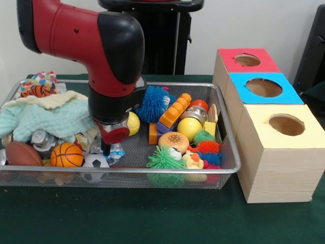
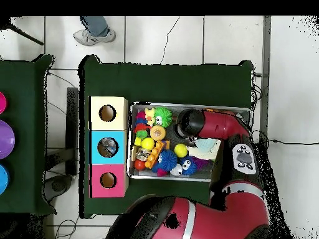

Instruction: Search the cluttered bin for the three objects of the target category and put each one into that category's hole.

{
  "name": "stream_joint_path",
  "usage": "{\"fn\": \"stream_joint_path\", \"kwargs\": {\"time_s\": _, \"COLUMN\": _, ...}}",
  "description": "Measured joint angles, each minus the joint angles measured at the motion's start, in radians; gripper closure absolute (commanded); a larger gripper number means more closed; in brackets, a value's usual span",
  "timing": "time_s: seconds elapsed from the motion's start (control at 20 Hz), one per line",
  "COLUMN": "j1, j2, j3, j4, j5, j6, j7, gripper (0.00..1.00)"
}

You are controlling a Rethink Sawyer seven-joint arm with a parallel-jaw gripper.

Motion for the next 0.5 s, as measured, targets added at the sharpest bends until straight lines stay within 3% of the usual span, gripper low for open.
{"fn": "stream_joint_path", "kwargs": {"time_s": 0.5, "j1": -0.023, "j2": -0.026, "j3": 0.009, "j4": 0.0, "j5": 0.003, "j6": 0.069, "j7": 0.0, "gripper": 1.0}}
